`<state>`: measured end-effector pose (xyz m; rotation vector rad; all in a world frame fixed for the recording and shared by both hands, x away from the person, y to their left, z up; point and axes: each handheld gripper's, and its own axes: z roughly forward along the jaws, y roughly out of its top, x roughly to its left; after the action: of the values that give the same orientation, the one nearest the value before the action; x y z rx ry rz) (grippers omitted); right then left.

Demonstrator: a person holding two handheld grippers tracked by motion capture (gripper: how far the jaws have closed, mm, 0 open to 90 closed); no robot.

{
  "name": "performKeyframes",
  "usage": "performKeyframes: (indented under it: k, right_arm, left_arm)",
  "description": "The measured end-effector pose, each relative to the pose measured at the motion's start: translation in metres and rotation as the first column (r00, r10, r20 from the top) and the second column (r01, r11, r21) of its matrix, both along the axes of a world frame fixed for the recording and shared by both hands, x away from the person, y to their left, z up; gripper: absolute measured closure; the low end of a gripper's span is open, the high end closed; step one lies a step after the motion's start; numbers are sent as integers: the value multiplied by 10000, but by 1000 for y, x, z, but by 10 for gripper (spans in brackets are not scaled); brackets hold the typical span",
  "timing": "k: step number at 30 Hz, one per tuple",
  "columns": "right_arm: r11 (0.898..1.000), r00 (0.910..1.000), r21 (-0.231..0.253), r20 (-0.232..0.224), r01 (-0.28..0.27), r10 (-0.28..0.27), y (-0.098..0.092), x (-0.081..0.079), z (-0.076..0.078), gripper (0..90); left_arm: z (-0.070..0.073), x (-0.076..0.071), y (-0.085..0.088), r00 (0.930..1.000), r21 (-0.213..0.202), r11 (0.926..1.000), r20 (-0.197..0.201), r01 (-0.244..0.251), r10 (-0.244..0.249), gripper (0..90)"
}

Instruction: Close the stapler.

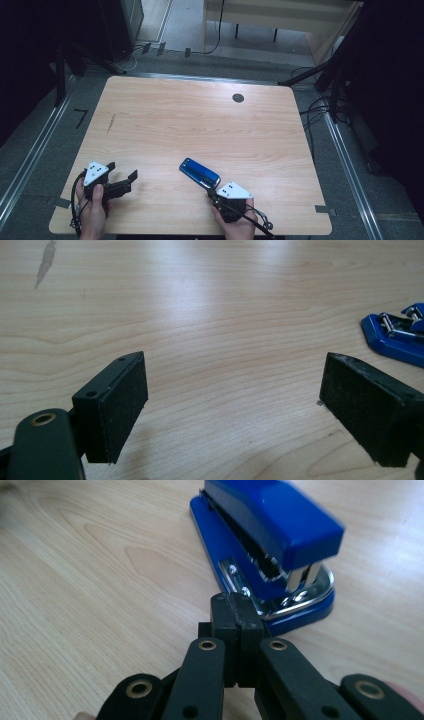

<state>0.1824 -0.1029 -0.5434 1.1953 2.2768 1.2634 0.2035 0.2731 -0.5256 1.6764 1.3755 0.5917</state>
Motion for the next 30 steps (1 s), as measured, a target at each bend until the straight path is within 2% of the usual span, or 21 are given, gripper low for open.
performKeyframes:
  k: [1, 2, 6, 9, 14, 21, 30]
  right_arm:
    - [9999, 9999, -84, -127, 65, -66, 1, 0, -1, 900]
    - [9999, 9999, -73, -31, 153, -153, 2, -1, -1, 900]
    - [9987, 9987, -154, -184, 481, -484, 2, 0, -1, 900]
    - [9986, 9983, -259, -353, 462, -471, 4, 2, -2, 900]
    - [9978, 9992, -546, -108, 374, -380, 7, 1, -2, 900]
    - [9980, 9984, -394, -252, 499, -509, 4, 3, -2, 900]
    - [9977, 9977, -341, -320, 582, -593, 0, 9, -2, 900]
  left_arm:
    - [0, 0, 0, 9999, 47, 10000, -68, -76, 76, 128]
    - [0, 0, 0, 10000, 34, 10000, -21, -70, 70, 133]
    - [0, 1, -5, 9999, 482, 9988, -61, 98, -95, 134]
    - [0, 1, -5, 9999, 488, 9987, -104, 110, -105, 134]
    - [0, 1, -6, 9998, 579, 9982, -112, -134, 141, 133]
    - [0, -1, -8, 9994, 821, 9960, 71, -352, 347, 133]
    - [1, -1, -8, 9990, 838, 9955, 103, -444, 437, 110]
